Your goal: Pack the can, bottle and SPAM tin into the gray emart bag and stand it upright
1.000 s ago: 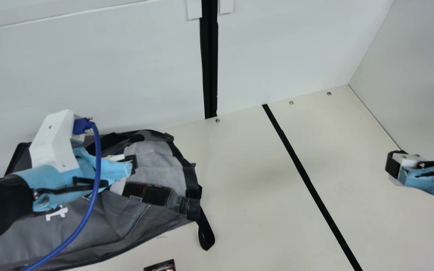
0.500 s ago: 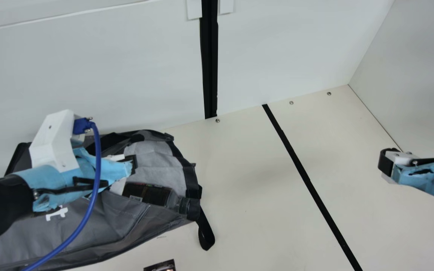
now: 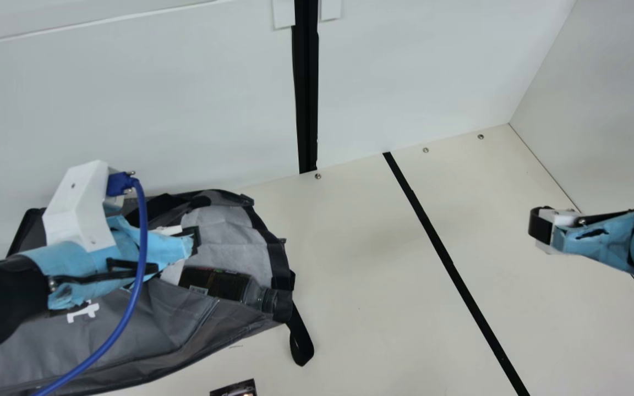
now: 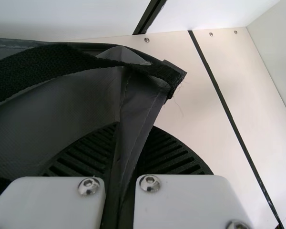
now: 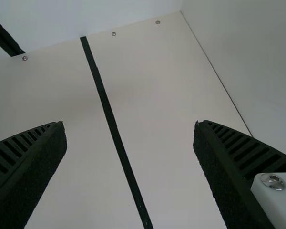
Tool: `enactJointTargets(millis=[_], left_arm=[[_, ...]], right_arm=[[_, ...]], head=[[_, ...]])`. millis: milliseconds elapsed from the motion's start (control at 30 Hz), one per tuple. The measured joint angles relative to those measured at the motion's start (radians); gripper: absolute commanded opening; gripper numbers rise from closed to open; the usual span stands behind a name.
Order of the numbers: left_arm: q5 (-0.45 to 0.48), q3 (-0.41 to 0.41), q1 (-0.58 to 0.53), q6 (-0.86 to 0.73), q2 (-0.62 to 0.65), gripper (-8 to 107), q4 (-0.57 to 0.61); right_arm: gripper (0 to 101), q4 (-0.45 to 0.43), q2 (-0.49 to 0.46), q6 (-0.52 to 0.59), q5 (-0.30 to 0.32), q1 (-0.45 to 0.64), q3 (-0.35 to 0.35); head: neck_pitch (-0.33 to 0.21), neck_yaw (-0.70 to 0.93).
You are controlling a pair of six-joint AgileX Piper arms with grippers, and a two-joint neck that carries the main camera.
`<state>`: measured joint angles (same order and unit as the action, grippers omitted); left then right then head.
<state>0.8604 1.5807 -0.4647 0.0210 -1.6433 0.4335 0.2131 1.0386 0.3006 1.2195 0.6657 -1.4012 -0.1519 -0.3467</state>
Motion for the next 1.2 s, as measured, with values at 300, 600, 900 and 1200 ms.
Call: enactJointTargets(millis=[300, 600, 900, 1200], left_arm=[[0.000, 0.000, 0.000, 0.000, 0.000, -8, 0.000], [0.000, 0.000, 0.000, 0.000, 0.000, -8, 0.000], [0.000, 0.000, 0.000, 0.000, 0.000, -8, 0.000], [0.000, 0.000, 0.000, 0.000, 0.000, -8, 0.000]], right_arm=[[95, 0.056, 0.064, 0.058, -0.001, -0.017, -0.017], [95, 0.109, 0.134, 0.134, -0.001, -0.029, -0.038], [95, 0.188, 0.204, 0.222, -0.001, -0.031, -0.049], [95, 0.263, 0.274, 0.320, -0.016, -0.035, -0.025]], head=[[0.000, -0.002], [0.000, 0.000], [0.000, 0.000], [0.000, -0.002]])
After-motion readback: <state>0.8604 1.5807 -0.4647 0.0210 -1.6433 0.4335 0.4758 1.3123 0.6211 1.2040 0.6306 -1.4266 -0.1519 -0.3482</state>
